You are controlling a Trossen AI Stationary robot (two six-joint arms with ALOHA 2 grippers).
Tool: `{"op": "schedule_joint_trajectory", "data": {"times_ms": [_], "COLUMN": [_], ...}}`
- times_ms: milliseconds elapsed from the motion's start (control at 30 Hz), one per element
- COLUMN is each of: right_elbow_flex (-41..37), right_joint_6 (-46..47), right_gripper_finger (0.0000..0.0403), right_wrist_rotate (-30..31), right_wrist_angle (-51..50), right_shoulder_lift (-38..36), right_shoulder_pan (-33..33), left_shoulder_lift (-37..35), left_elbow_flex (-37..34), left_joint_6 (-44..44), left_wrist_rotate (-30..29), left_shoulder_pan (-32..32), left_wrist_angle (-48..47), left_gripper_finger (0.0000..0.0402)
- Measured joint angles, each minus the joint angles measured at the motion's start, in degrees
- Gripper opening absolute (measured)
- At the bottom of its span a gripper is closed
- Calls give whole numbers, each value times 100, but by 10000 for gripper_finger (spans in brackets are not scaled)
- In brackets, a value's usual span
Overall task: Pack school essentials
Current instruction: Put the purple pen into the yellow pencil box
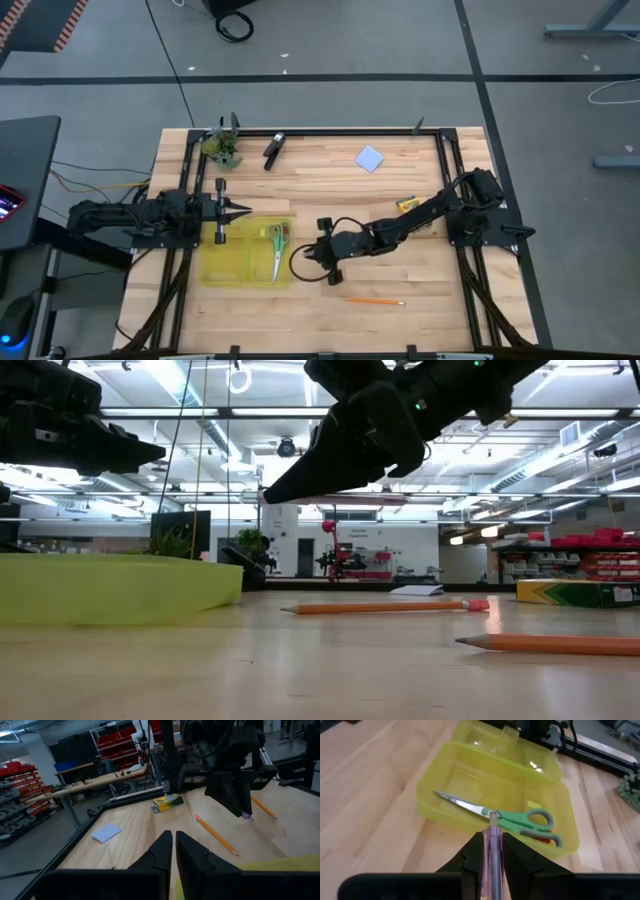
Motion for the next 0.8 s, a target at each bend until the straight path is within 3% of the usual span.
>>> {"op": "schedule_joint_trajectory", "data": {"times_ms": [367,633,800], "right_elbow_flex": [462,1065,1883], "right_joint_6": [-1421,-2668,-3257], "right_gripper_finger": [67,67,69], "right_wrist_rotate": [-1070,-2623,-3871], "right_wrist_angle": [214,230,132], "right_shoulder_lift": [195,589,1188], "right_shoulder_pan": [-581,-1118,-1410], "left_shoulder_lift": [0,2,102], "left_elbow_flex": [1,0,2], "left_joint_6": [0,0,1], "left_wrist_rotate": [0,-2,-6], "left_shoulder_pan": [0,-1,-1], "left_wrist_angle": [0,13,38], "left_gripper_finger": [39,31,29]}}
